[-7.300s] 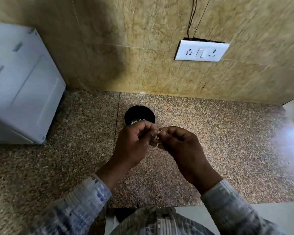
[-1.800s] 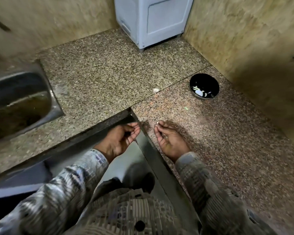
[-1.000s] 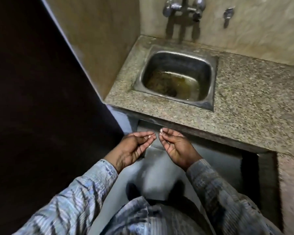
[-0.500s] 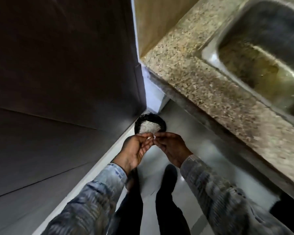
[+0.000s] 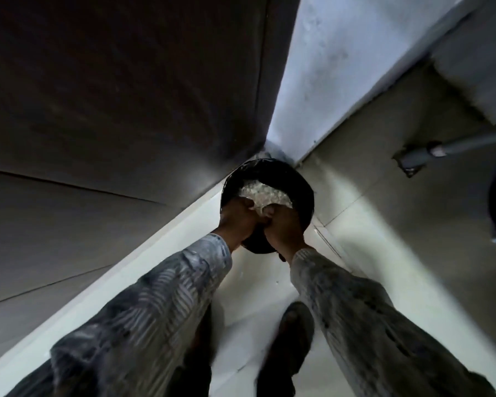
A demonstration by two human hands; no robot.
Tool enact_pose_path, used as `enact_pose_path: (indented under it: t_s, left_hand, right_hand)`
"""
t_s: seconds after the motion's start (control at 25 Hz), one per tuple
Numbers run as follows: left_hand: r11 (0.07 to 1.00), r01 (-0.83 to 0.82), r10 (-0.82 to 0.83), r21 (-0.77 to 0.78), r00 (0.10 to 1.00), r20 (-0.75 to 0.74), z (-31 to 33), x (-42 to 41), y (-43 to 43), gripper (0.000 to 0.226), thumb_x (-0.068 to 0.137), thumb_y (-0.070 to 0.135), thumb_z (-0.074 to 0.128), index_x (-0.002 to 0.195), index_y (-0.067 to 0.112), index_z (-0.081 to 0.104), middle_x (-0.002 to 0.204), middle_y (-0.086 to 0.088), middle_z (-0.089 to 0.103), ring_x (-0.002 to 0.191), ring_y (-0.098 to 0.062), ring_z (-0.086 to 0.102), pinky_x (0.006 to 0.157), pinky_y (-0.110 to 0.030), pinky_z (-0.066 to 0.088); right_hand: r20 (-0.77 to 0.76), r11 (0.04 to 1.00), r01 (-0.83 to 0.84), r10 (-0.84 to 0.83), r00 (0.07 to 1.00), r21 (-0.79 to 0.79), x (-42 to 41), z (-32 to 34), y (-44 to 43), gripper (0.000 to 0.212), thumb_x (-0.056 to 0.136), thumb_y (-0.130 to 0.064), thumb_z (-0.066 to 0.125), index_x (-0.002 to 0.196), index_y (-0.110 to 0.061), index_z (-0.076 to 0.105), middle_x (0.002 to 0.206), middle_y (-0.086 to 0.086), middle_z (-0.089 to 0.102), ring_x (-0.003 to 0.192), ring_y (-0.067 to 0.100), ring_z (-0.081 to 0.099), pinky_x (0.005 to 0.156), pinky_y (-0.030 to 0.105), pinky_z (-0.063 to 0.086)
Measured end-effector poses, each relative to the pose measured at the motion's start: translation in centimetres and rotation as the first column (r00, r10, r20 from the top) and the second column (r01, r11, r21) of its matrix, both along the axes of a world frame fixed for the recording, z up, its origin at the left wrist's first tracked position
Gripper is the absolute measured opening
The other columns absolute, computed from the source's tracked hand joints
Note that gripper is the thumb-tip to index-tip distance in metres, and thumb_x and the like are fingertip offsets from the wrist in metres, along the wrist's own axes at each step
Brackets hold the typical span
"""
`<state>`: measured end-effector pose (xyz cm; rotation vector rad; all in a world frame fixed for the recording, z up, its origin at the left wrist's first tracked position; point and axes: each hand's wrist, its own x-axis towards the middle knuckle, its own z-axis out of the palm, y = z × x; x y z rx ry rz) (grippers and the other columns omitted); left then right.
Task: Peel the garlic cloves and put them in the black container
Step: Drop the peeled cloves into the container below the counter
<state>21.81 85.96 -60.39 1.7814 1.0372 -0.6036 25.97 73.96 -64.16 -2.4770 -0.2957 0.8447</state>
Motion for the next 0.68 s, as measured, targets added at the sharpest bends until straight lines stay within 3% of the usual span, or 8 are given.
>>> enact_pose_path:
  t_s: [0.04,0.12,0.2,0.28,0.4,0.48,0.56,0.68]
  left_hand:
    - [0.992,0.064,-0.067,0.108,0.998,0.019,-1.1,0.1,0.4,0.019,0.09,0.026,0.075,0.107,0.018,0.075,0.11,0.0,0.069,0.102,-0.017,0.064,0.082,-0.016,0.041]
    - [0.929,0.263,-0.277,0.262,0.961,0.018,-1.1,0.6,0.9,0.017,0.085,0.019,0.067,0.097,0.018,0.078,0.106,-0.008,0.073,0.103,-0.03,0.067,0.078,-0.026,0.045]
    - [0.788,0.502,-0.524,0.357,0.851,-0.041,-0.9,1.3,1.0,0.021,0.086,0.024,0.063,0.104,0.02,0.074,0.116,-0.014,0.069,0.11,-0.038,0.065,0.082,-0.037,0.051]
    - [0.639,0.672,-0.698,0.374,0.711,-0.085,-0.8,1.5,1.1,0.033,0.096,0.032,0.057,0.127,0.023,0.063,0.139,-0.016,0.056,0.125,-0.041,0.056,0.092,-0.045,0.051]
    - [0.531,0.73,-0.723,0.429,0.655,-0.22,1.2,0.8,1.7,0.035,0.096,0.042,0.052,0.126,0.027,0.059,0.122,-0.009,0.069,0.114,-0.036,0.065,0.096,-0.044,0.05]
    - [0.451,0.758,-0.742,0.471,0.612,-0.275,3.3,-0.1,1.8,0.045,0.089,0.047,0.055,0.13,0.031,0.06,0.124,-0.002,0.07,0.125,-0.029,0.058,0.117,-0.051,0.03]
    - [0.469,0.759,-0.747,0.451,0.613,-0.255,6.7,-1.5,1.9,0.058,0.085,0.043,0.059,0.141,0.032,0.052,0.137,0.0,0.062,0.139,-0.026,0.044,0.121,-0.061,0.01]
    - [0.588,0.674,-0.699,0.447,0.702,-0.138,13.8,-3.7,1.5,0.073,0.08,0.038,0.063,0.149,0.027,0.043,0.144,-0.003,0.054,0.138,-0.028,0.045,0.118,-0.063,0.025]
  right_hand:
    - [-0.006,0.998,0.043,-0.043,0.999,0.053,0.1,-0.8,0.1,0.018,0.082,-0.015,0.051,0.066,-0.018,0.058,0.073,0.01,0.066,0.076,0.028,0.065,0.077,0.045,0.053]
    - [-0.025,0.996,-0.077,0.076,0.997,-0.034,0.5,-3.0,0.5,0.021,0.08,-0.024,0.051,0.071,-0.01,0.065,0.071,0.013,0.069,0.071,0.034,0.069,0.072,0.041,0.056]
    - [0.07,0.971,-0.212,0.22,0.973,-0.107,1.3,-3.0,1.3,0.037,0.082,-0.035,0.042,0.085,-0.011,0.07,0.087,0.015,0.073,0.088,0.037,0.069,0.085,0.042,0.055]
    - [0.039,0.946,-0.284,0.293,0.955,-0.156,1.9,-0.8,2.0,0.036,0.09,-0.033,0.047,0.096,-0.009,0.073,0.101,0.016,0.074,0.101,0.038,0.068,0.093,0.04,0.048]
    - [0.052,0.946,-0.21,0.229,0.972,-0.248,2.5,2.6,1.9,0.037,0.085,-0.047,0.063,0.105,-0.018,0.073,0.108,0.012,0.074,0.106,0.034,0.068,0.09,0.038,0.053]
    - [0.046,0.958,-0.208,0.221,0.974,-0.197,2.2,5.4,1.4,0.052,0.075,-0.053,0.065,0.12,-0.026,0.067,0.12,0.011,0.069,0.115,0.035,0.063,0.097,0.044,0.054]
    - [0.012,0.963,-0.24,0.243,0.97,-0.124,1.6,9.6,0.7,0.053,0.076,-0.044,0.068,0.125,-0.025,0.065,0.123,0.01,0.066,0.12,0.036,0.061,0.102,0.047,0.051]
    - [0.093,0.984,-0.164,0.17,0.981,-0.073,0.1,18.2,-1.1,0.057,0.077,-0.044,0.068,0.13,-0.024,0.064,0.126,0.007,0.066,0.121,0.031,0.06,0.097,0.044,0.053]
